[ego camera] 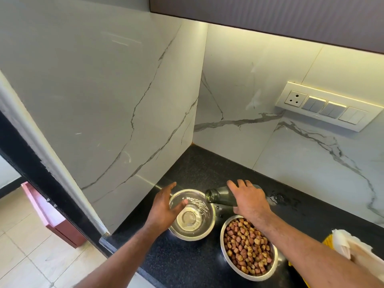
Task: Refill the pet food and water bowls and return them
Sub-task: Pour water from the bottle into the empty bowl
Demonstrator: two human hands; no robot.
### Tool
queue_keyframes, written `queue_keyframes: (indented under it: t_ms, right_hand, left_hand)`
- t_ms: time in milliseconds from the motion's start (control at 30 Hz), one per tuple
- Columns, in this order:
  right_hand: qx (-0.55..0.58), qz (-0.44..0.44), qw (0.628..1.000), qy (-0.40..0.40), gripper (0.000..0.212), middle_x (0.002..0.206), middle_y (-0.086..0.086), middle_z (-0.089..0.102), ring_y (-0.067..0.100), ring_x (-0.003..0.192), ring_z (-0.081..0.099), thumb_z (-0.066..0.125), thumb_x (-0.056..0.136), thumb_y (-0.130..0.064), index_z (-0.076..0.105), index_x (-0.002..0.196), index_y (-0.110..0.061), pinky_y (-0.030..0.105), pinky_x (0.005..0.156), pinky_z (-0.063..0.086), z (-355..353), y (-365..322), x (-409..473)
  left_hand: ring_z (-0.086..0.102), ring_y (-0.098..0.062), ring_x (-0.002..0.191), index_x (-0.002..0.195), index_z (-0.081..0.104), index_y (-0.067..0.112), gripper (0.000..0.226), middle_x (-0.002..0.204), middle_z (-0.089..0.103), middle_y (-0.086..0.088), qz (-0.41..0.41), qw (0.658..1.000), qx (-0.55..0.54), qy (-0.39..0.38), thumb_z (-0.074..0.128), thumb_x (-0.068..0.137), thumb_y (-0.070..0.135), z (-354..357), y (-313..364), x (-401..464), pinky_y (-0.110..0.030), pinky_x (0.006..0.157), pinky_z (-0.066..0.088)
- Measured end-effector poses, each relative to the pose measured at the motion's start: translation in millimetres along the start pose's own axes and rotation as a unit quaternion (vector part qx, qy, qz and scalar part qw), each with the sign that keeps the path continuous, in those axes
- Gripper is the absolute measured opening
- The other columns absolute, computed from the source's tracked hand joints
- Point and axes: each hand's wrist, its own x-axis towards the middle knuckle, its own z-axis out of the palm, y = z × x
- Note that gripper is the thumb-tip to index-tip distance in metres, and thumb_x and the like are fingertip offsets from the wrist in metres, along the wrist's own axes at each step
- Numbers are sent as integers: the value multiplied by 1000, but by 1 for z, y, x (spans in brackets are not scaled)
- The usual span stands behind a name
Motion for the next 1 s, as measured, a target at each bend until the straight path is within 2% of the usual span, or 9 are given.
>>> queue_keyframes:
  t_ms: [167,333,533,667,733,900,1000]
  right_hand:
    - [59,43,997,36,95,144,2,54,24,132,54,82,78,-54,28,153,-32,43,94,58,0,9,-5]
    - [154,107,982,27,100,137,-2,59,22,124,59,84,74,-57,30,154,-32,45,98,56,-2,25,-5]
    - [283,201,937,32,89,122,-5,68,22,109,67,91,67,-52,44,140,-34,45,94,57,7,51,-5]
    - [344,236,908,40,86,121,-6,68,22,110,67,92,67,-50,47,139,-34,44,94,57,17,65,-6]
    - [386,259,885,43,86,122,-6,68,23,113,66,93,66,-49,48,138,-34,46,96,56,22,71,-4]
    - [501,330,796,78,90,133,-2,66,27,125,61,96,67,-42,47,142,-32,52,107,50,35,93,-1]
    - [546,368,745,108,83,124,-5,68,26,121,64,97,66,-39,51,135,-32,53,105,53,47,108,-1]
  left_hand:
    - [34,-21,147,152,33,41,73,161,34,1,22,1000,-8,3,70,89,50,3,19,15,-46,116,34]
    - [31,-18,149,150,36,43,68,161,34,4,44,999,-15,-6,67,90,52,11,31,32,-46,117,36]
    - [34,-19,147,147,41,43,59,160,35,2,56,998,-13,-28,65,93,48,26,43,50,-45,114,39]
    - [36,-21,146,147,42,40,58,159,37,0,55,998,-7,-34,65,94,46,37,46,62,-43,111,39]
    - [37,-20,145,146,43,40,57,158,38,1,59,997,-3,-43,65,94,46,42,47,68,-42,110,40]
    - [38,-19,144,145,45,39,56,157,40,3,90,992,-12,-87,66,94,43,69,63,91,-43,111,41]
    - [38,-17,143,144,46,39,56,154,42,5,116,987,-3,-115,67,93,42,95,81,105,-44,114,40]
